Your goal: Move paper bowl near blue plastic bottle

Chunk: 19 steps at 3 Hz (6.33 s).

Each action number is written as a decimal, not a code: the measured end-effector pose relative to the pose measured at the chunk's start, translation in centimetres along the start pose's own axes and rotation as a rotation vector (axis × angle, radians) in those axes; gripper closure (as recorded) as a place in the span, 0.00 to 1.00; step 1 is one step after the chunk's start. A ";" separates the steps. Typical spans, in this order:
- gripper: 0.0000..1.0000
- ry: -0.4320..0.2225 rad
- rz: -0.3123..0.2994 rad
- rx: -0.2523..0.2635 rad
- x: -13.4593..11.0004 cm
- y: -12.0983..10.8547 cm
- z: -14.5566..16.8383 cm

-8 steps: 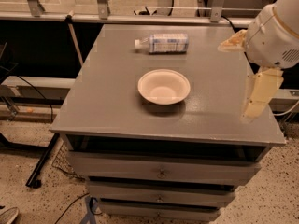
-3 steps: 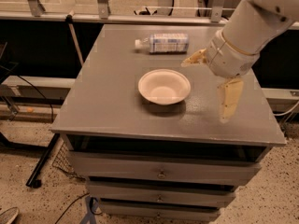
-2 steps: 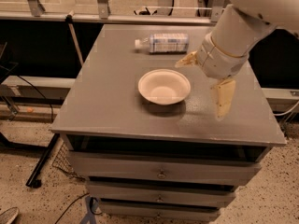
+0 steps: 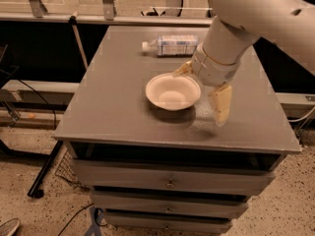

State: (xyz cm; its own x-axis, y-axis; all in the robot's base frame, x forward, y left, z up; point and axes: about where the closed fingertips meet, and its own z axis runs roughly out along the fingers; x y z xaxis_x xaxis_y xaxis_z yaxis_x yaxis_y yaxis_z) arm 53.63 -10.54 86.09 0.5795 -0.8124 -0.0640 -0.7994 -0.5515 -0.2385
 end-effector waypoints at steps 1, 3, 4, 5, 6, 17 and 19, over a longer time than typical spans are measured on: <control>0.00 -0.015 -0.009 -0.026 0.3 -0.3 1.6; 0.37 -0.038 -0.023 -0.044 0.6 -0.8 3.0; 0.68 -0.039 -0.025 -0.045 0.6 -0.9 3.1; 0.93 -0.039 -0.026 -0.044 0.5 -0.9 3.1; 1.00 -0.039 -0.027 -0.044 0.5 -0.9 3.2; 0.08 0.309 0.060 0.130 13.5 -8.2 2.5; 0.00 0.315 0.120 0.145 15.1 -7.3 1.8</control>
Offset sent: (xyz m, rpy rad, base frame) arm 0.0168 0.0046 -0.0336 0.0015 0.0719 0.0376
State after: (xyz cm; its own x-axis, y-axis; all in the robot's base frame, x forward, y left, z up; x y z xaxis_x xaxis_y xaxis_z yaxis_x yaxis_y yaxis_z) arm 68.50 -18.44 85.09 0.3878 -0.9005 0.1969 -0.8148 -0.4348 -0.3836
